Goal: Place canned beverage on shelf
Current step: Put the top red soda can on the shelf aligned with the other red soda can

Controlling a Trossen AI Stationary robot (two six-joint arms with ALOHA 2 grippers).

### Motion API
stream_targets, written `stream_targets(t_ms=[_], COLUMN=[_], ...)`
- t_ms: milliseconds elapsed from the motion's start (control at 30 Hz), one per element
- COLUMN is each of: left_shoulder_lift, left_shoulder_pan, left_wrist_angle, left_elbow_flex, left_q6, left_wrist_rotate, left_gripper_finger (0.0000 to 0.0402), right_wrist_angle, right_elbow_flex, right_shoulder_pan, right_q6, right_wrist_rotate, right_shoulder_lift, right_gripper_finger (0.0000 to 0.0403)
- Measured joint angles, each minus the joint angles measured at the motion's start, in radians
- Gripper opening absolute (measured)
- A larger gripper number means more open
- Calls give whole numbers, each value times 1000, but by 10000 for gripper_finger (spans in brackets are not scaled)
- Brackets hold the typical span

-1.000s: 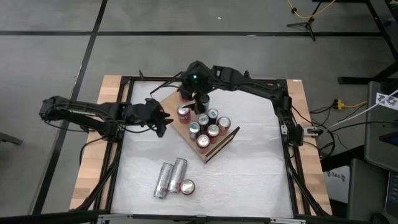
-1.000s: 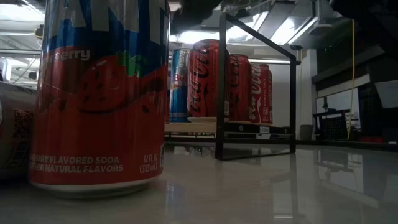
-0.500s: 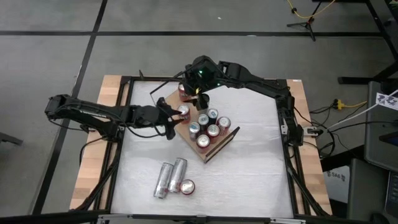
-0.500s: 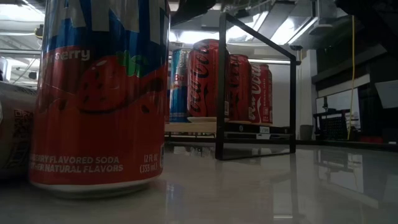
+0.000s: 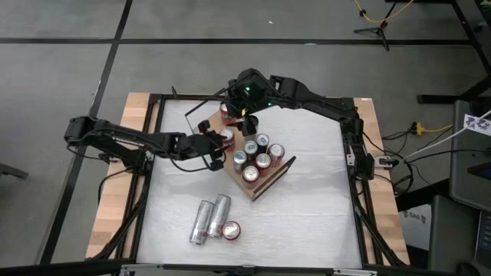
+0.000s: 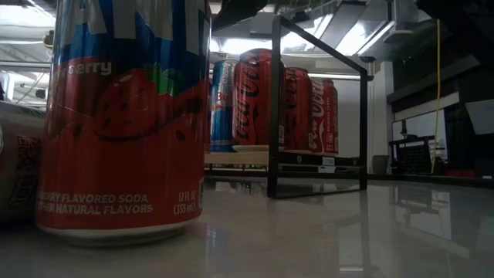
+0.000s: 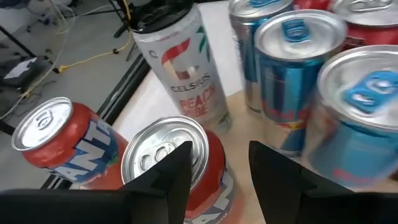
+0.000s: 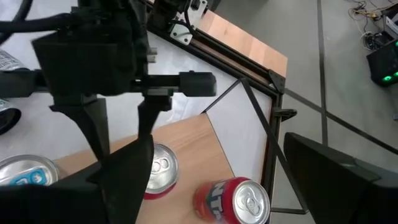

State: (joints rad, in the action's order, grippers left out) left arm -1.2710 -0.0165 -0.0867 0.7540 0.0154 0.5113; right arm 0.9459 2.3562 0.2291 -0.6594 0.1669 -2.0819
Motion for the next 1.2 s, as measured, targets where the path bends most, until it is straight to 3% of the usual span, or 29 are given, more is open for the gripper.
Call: stream_targets(t_ms=[467, 1200], left_shoulder_lift=[-7, -7], left_shoulder_pan=[23, 119], left_wrist_angle=[-55, -57], left_elbow_flex=[0, 0], left_q6=[4, 9], left_wrist_rotate=[160, 158], left_gripper_finger=[150, 150], right_wrist_angle=[0, 0], right_elbow_flex=[0, 0], right_shoulder_pan=[0, 0], right_q6=[0, 0], right_wrist_rotate=[0, 0], right_shoulder_lift=[0, 0], right_gripper_finger=[347, 347])
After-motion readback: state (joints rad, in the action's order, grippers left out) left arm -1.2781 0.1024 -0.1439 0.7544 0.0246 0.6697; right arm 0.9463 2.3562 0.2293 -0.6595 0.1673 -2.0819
